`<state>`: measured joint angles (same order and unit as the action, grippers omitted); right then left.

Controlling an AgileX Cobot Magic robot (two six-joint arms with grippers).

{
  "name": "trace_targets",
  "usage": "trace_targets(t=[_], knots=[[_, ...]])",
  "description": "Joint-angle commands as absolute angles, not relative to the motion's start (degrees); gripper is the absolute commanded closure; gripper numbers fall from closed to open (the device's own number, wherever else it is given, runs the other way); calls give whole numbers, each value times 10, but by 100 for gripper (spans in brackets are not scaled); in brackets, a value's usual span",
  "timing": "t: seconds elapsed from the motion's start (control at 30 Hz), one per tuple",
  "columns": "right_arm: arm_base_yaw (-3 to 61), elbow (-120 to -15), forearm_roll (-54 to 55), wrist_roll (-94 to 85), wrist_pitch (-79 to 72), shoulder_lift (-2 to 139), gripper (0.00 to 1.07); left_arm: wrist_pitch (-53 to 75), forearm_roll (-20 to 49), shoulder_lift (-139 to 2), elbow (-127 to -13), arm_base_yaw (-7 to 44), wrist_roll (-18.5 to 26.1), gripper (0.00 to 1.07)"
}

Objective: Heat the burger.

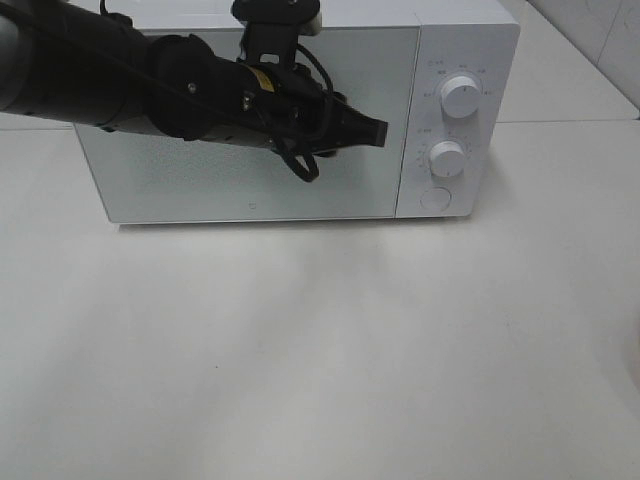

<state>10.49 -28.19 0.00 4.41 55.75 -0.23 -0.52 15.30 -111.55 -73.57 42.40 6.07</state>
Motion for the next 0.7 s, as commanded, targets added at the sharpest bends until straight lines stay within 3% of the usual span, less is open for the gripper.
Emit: trace_targets(t=[0.03,0.07,0.43,0.6,0.7], knots=[[101,-281,0,44,547,-19,32,62,156,-1099,-741,443,56,13],[101,-281,0,44,547,-19,32,91,158,-1093,-741,449,55,5],[101,-281,0,44,547,-19,32,439,166,-1036,-741,461,54,8],[101,-281,0,44,547,-19,32,539,163,-1012,-741,461,61,8],[101,-281,0,44,547,-19,32,598,152,-982,-741,445,30,8]])
